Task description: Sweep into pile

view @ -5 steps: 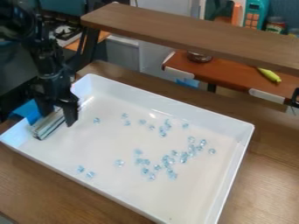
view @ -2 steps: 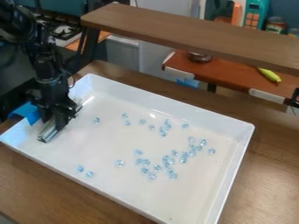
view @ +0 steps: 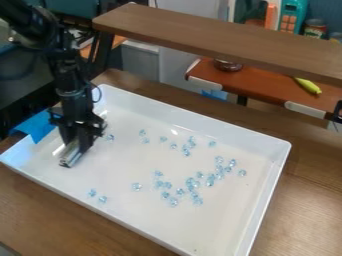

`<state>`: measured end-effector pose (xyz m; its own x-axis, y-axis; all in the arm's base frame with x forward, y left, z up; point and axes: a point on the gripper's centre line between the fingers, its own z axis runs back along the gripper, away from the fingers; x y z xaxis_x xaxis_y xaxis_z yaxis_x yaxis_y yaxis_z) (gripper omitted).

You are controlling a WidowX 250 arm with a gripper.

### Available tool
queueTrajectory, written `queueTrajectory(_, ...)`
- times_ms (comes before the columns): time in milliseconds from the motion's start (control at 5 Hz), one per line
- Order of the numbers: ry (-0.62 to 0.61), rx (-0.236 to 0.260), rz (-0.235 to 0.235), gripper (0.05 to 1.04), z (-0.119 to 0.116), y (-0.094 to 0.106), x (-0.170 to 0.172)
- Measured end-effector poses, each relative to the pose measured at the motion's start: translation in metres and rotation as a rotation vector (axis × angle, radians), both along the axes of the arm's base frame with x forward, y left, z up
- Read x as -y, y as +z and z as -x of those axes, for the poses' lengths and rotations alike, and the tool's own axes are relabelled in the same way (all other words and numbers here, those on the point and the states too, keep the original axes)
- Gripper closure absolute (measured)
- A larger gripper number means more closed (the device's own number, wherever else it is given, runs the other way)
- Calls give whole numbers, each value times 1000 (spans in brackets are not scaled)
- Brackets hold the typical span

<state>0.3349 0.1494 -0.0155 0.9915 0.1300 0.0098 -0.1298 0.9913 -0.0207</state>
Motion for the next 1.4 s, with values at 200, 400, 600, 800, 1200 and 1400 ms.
queueTrajectory(200, -46, -20, -8, 703, 3, -1, 16)
queueTrajectory(400, -101, -49, -26, 702, 17, -3, 22)
queueTrajectory(600, -142, -82, -30, 703, 33, -2, 27)
queueTrajectory(800, -146, -85, -16, 702, 43, -2, 37)
queueTrajectory(1200, -43, -87, 32, 703, 36, -3, 71)
queueTrajectory(1400, -12, -82, 60, 703, 29, -2, 91)
